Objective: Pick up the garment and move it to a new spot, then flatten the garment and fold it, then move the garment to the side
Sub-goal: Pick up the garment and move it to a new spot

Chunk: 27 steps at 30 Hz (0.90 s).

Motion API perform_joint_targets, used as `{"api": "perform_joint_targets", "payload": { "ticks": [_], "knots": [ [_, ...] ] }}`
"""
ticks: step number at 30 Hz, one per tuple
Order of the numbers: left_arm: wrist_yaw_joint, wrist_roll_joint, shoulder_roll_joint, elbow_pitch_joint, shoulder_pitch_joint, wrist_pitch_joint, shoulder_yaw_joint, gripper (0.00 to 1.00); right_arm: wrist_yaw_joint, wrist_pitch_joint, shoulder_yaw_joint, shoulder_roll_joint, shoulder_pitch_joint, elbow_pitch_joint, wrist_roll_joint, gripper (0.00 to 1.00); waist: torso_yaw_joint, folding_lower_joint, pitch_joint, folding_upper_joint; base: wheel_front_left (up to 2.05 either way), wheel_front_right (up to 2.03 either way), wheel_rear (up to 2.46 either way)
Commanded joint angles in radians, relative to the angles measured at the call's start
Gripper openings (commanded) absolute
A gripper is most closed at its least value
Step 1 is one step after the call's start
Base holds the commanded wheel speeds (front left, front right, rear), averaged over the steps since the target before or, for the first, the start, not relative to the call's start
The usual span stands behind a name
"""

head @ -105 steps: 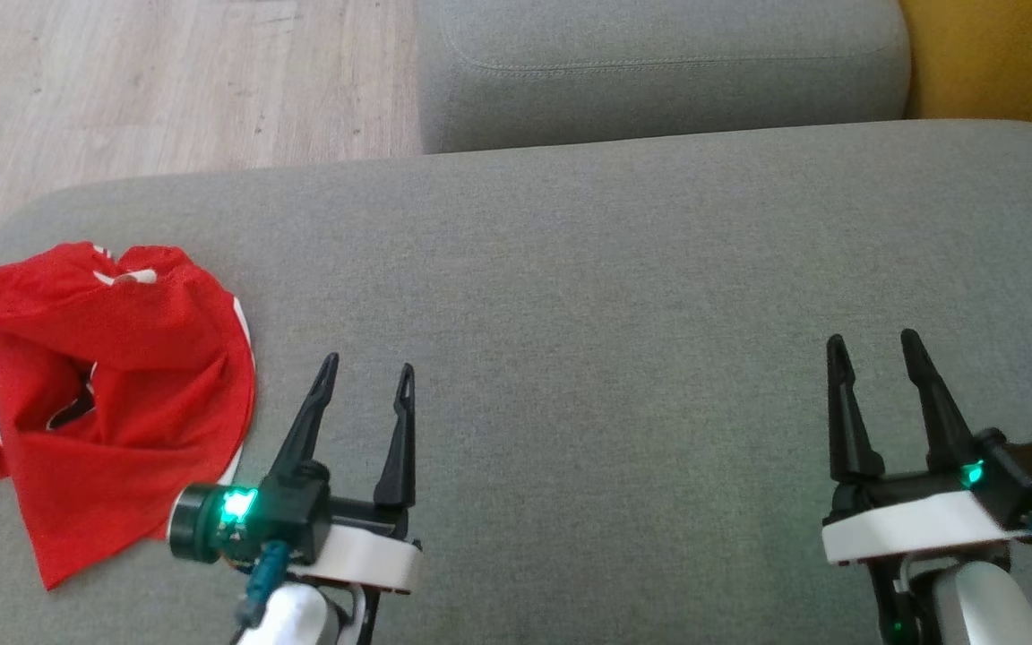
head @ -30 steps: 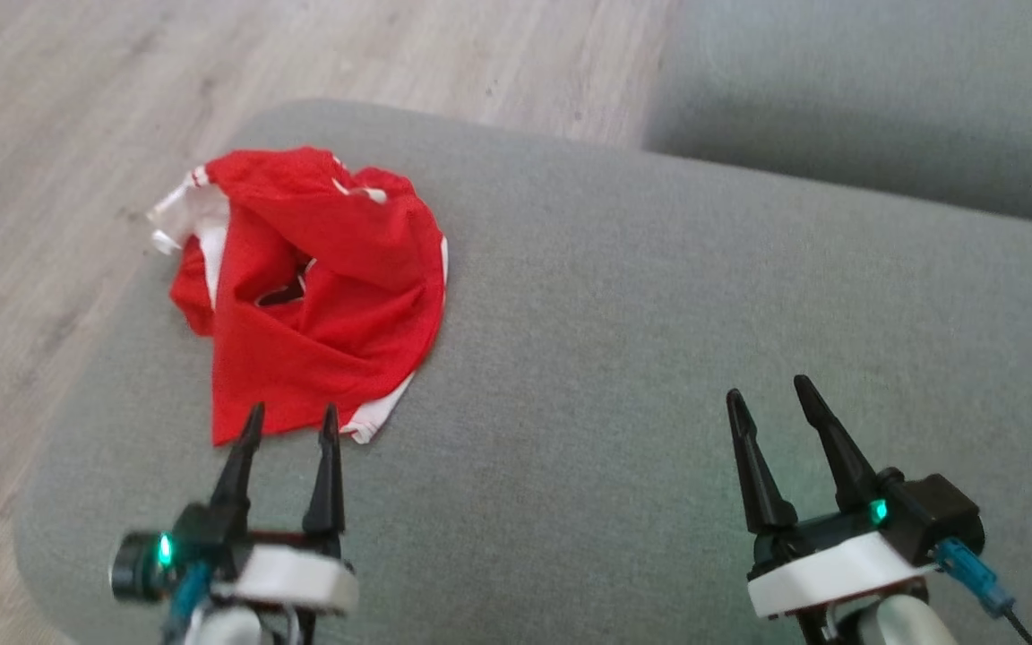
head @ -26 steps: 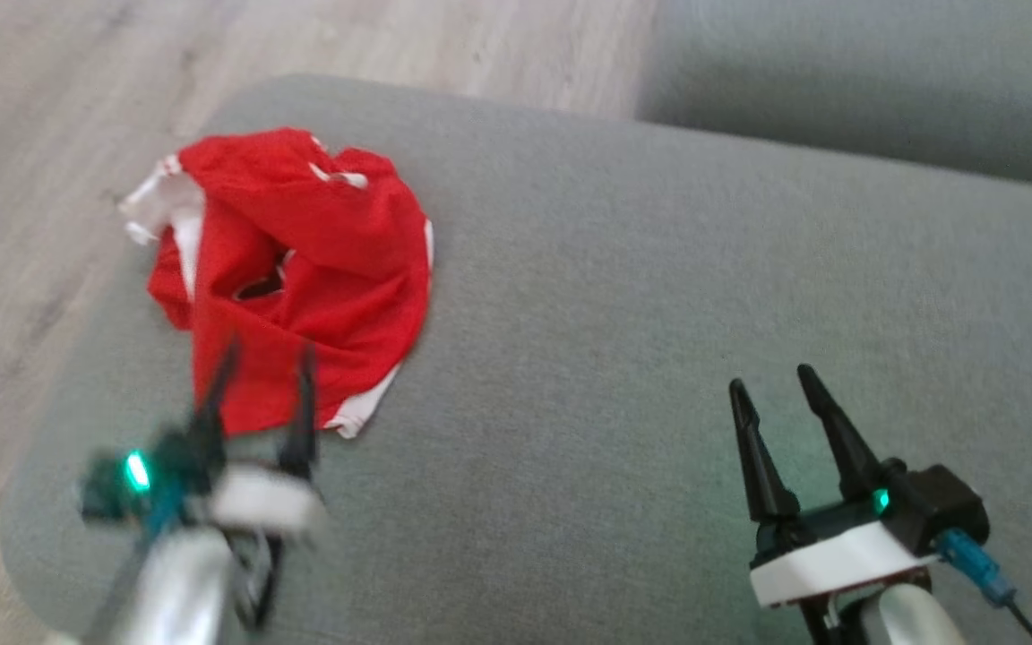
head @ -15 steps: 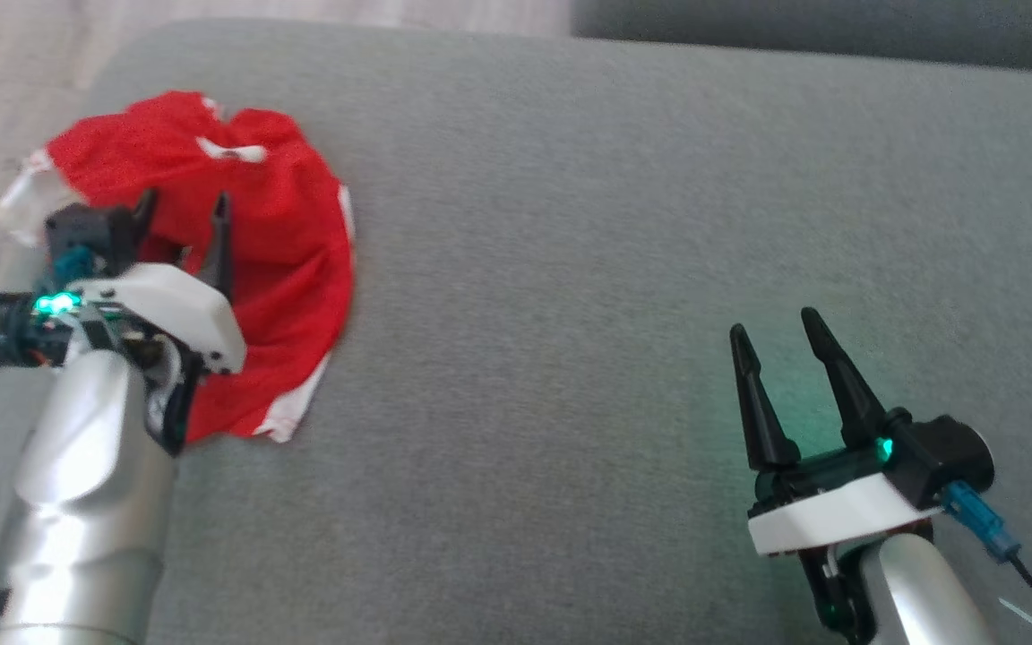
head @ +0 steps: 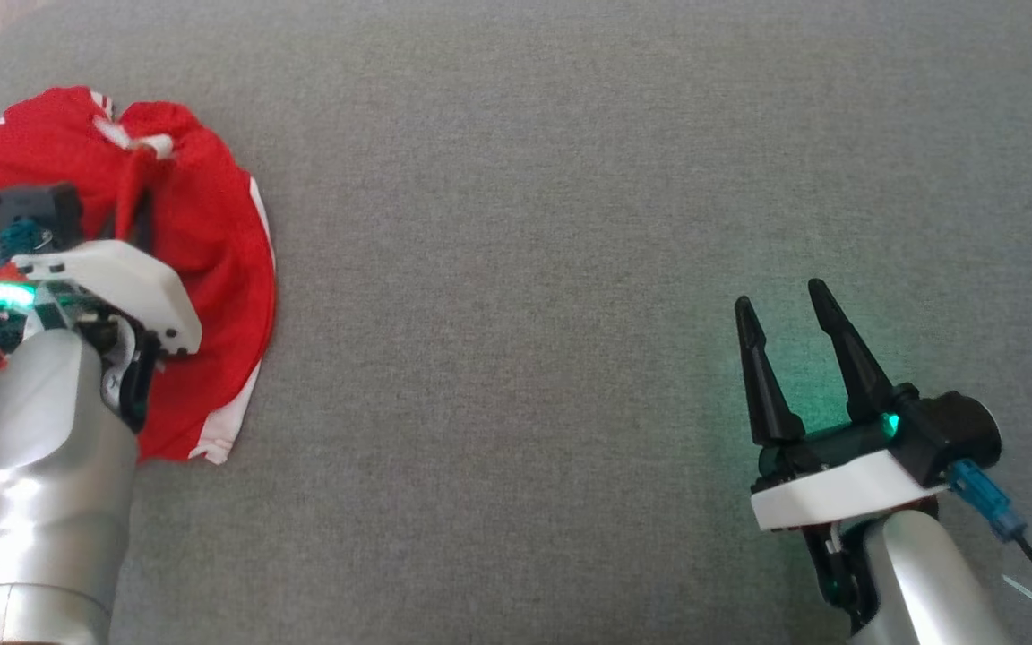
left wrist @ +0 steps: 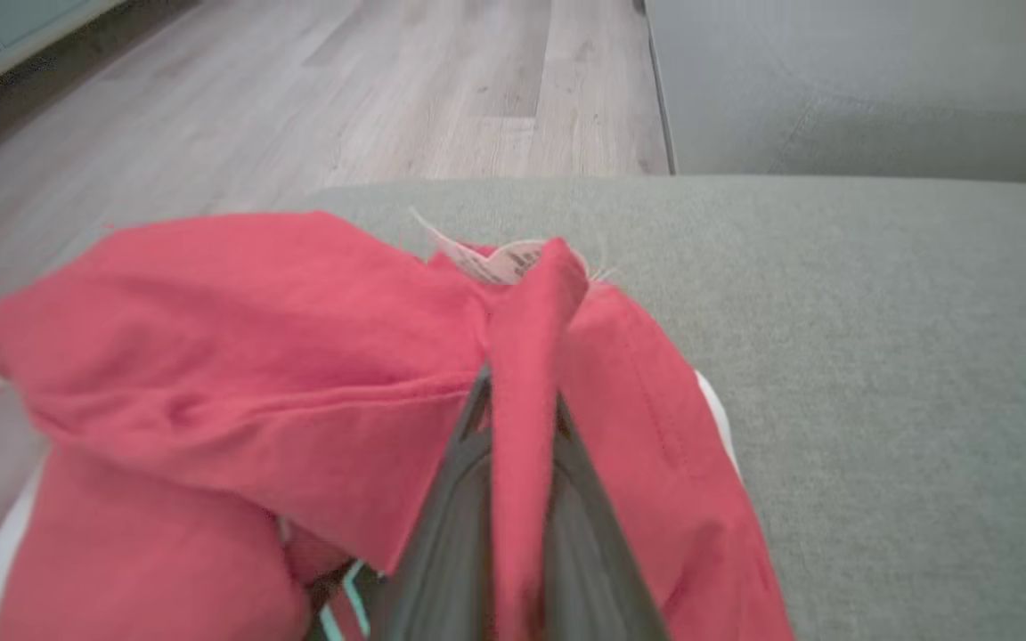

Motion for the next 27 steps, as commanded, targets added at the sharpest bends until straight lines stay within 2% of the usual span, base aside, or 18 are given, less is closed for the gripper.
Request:
{"api": "perform_joint_targets", "payload": {
  "ticks": [1,7,13,18,23,27],
  "knots": [
    [-0.003,-0.003,0.054,-0.029,-0.049,-0.027,0.029,0.0,-0.001,-0.011,0.022,-0.005,-0.026,-0.027,-0.007,1.0,-0.001,-0.0002,-0.006,0.0,0.0,0.0,0.0],
    [-0.011,-0.046,0.029,-0.079,-0.072,-0.187,0.021,0.0,-0.001,-0.011,0.022,-0.005,-0.015,-0.018,-0.001,1.0,-0.002,-0.0002,-0.052,0.0,0.0,0.0,0.0],
    [-0.014,-0.069,0.027,-0.229,-0.087,-0.285,-0.07,0.0,-0.001,-0.011,0.017,-0.005,0.011,-0.01,0.011,1.0,0.0,-0.0002,-0.124,0.0,0.0,0.0,0.0],
    [-0.014,-0.126,0.038,-0.396,-0.075,-0.29,-0.144,0.0,-0.001,-0.011,0.017,-0.005,0.035,-0.008,0.031,1.0,-0.009,-0.0002,-0.18,0.0,0.0,0.0,0.0],
    [-0.015,-0.179,0.053,-0.559,-0.047,-0.239,-0.184,0.0,-0.001,-0.011,0.032,-0.005,0.048,-0.007,0.045,1.0,-0.035,-0.0002,-0.211,0.0,0.0,0.0,0.0],
    [-0.004,-0.195,0.041,-0.659,-0.027,-0.191,-0.199,0.0,-0.001,-0.011,0.033,-0.005,0.049,-0.012,0.051,1.0,-0.069,-0.0002,-0.216,0.0,0.0,0.0,0.0]
  ]
}}
